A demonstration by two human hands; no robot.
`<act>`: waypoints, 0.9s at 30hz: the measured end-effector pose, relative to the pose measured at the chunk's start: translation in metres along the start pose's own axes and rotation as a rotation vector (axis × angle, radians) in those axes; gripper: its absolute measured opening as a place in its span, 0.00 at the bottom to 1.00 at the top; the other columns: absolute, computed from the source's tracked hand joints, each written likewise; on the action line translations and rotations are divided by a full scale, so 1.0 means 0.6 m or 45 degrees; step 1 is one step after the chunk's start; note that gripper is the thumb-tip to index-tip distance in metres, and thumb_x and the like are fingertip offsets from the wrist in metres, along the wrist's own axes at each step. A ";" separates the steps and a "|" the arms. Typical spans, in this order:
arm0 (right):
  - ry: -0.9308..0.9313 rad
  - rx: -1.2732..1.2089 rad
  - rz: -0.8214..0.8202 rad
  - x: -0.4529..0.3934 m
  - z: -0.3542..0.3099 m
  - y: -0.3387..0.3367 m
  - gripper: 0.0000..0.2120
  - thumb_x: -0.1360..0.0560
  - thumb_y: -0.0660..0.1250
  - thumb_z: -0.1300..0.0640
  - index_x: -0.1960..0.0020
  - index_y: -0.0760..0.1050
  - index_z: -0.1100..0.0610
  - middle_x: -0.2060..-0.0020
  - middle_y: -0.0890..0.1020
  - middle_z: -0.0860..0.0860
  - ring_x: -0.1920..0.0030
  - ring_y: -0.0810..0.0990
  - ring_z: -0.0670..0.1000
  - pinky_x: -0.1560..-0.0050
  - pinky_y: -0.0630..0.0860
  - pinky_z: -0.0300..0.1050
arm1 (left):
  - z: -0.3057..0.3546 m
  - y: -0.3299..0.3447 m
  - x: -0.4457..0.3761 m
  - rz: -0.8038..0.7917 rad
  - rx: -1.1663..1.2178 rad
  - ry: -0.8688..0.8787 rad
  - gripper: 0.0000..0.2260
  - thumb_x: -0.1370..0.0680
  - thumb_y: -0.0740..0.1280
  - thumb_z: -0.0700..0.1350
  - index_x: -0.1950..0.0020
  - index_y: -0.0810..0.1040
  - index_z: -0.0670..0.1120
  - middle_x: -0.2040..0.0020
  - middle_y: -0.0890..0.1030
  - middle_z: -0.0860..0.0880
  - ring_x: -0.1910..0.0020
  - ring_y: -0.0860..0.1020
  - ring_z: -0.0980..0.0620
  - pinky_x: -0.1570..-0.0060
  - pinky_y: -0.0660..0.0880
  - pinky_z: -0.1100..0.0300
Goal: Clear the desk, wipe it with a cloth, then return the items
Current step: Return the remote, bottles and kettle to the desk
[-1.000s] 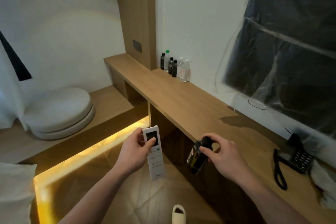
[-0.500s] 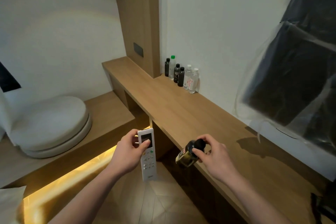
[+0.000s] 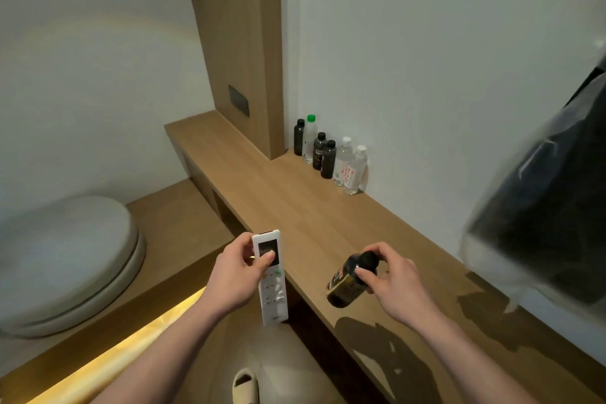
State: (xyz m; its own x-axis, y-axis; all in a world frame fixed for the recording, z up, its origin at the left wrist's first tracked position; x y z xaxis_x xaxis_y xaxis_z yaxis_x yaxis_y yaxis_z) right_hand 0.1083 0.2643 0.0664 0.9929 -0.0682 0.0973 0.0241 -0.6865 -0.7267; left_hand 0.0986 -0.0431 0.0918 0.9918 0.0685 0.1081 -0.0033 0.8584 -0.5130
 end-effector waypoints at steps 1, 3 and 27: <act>0.015 0.007 0.009 -0.020 -0.001 0.004 0.13 0.23 0.72 0.43 0.48 0.68 0.31 0.42 0.79 0.41 0.51 0.84 0.48 0.49 0.83 0.55 | -0.002 0.000 -0.028 -0.016 0.005 0.002 0.09 0.21 0.72 0.50 0.41 0.78 0.53 0.47 0.83 0.56 0.48 0.82 0.56 0.50 0.82 0.57; 0.056 0.017 0.020 -0.061 -0.003 0.012 0.13 0.23 0.72 0.44 0.49 0.68 0.31 0.41 0.79 0.42 0.51 0.84 0.48 0.48 0.83 0.55 | -0.005 -0.002 -0.087 -0.047 0.028 0.003 0.09 0.20 0.72 0.50 0.41 0.79 0.53 0.48 0.84 0.55 0.49 0.82 0.56 0.52 0.80 0.60; 0.471 0.069 0.325 -0.468 0.077 -0.035 0.11 0.21 0.72 0.51 0.41 0.74 0.47 0.46 0.80 0.47 0.50 0.76 0.50 0.52 0.72 0.44 | 0.033 0.085 -0.567 -0.406 -0.088 0.043 0.10 0.20 0.72 0.48 0.40 0.78 0.51 0.47 0.84 0.55 0.48 0.83 0.57 0.53 0.82 0.59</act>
State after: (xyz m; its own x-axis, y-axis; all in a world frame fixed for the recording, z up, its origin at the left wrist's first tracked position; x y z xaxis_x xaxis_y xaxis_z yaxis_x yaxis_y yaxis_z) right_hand -0.1659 0.3313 0.0231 0.8598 -0.4910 0.1399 -0.2000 -0.5760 -0.7926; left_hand -0.2416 -0.0125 0.0458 0.9450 -0.2165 0.2451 0.3160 0.7973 -0.5142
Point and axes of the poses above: each hand's wrist, its own x-axis away from the middle knuckle, its own y-axis out of the palm, z = x × y, the point moved 9 cm from there along -x, towards the middle knuckle
